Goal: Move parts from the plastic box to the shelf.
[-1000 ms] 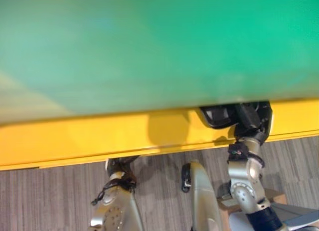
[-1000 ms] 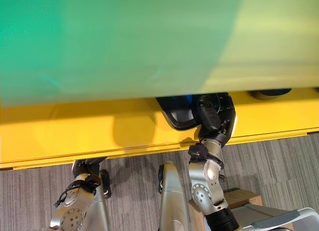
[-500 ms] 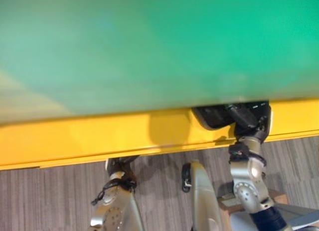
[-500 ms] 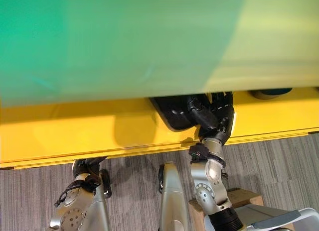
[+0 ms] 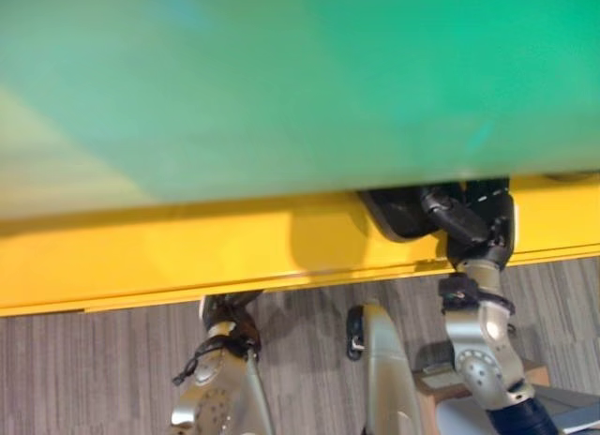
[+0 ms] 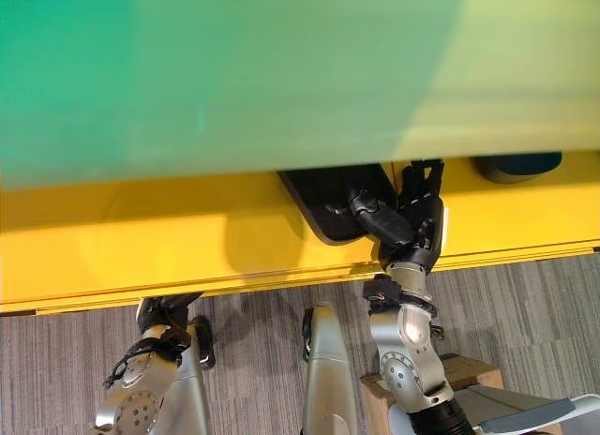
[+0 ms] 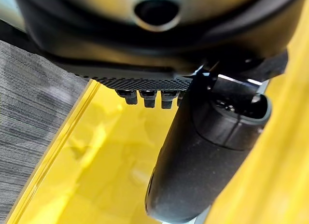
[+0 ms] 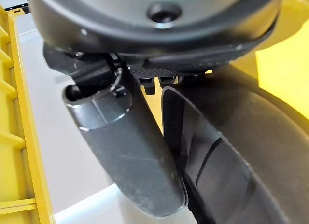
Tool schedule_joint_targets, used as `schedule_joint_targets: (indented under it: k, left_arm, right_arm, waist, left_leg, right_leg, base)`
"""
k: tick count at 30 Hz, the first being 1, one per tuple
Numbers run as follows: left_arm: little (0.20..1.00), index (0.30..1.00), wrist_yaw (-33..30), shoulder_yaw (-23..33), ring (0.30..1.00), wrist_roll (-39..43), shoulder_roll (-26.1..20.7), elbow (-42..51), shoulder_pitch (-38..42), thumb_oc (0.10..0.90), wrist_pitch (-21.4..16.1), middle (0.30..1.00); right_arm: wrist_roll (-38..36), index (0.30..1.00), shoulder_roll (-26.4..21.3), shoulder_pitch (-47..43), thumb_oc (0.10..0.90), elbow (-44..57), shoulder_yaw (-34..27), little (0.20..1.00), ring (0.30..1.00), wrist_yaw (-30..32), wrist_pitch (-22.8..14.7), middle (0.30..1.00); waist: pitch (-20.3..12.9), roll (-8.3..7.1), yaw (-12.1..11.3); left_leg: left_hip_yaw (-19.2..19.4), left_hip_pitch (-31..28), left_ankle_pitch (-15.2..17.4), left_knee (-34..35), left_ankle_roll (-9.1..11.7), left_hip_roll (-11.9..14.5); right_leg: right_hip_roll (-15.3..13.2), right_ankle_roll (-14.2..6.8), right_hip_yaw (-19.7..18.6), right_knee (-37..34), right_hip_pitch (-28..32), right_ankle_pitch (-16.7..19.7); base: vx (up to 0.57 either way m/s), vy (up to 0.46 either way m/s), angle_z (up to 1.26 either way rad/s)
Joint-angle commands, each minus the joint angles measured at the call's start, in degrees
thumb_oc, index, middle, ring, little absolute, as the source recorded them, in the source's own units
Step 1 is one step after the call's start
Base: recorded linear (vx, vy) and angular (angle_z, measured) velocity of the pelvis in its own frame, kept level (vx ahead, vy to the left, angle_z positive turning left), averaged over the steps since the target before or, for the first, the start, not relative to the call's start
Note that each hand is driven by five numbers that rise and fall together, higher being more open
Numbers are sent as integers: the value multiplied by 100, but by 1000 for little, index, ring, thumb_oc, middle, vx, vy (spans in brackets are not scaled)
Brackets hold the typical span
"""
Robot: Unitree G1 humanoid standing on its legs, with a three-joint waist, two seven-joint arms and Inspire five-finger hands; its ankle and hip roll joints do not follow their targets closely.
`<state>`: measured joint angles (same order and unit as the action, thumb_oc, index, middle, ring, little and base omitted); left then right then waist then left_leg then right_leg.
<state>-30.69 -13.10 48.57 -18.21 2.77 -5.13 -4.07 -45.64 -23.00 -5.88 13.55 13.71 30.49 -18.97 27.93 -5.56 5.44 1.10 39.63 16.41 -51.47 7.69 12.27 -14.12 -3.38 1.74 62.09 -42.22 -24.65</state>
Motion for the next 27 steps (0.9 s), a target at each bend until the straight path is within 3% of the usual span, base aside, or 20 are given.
schedule_joint_targets:
  k: [1,14,27]
  left_arm:
    - [1000,1000,279,309,1000,-414,-145,869,325,900,-452,1000]
    - [1000,1000,552,266,1000,-383,-264,776,409,900,-336,1000]
    - [1000,1000,754,268,1000,-322,-299,579,486,900,-248,1000]
  right_arm:
    - [-602,1000,331,769,900,-482,703,1000,1000,52,799,1000]
    - [-1226,1000,24,341,900,-330,1160,1000,1000,-557,1012,1000]
    - [-1736,1000,155,-383,900,-345,1701,1000,1000,-882,1136,1000]
  waist:
    - [174,-47,-126]
    - [87,-81,-251]
    - [-78,-67,-454]
  left_leg:
    - [-222,-282,85,151,-71,101]
    - [-226,-871,33,443,-37,115]
    - [-253,-1361,-128,801,-24,78]
  right_leg:
    - [-230,-372,-266,-752,181,676]
    - [-289,-417,-212,-975,793,686]
    - [-378,-430,-85,-1371,1407,789]
  base:
    - [-52,1,1]
    - [-1,0,0]
    - [10,-3,4]
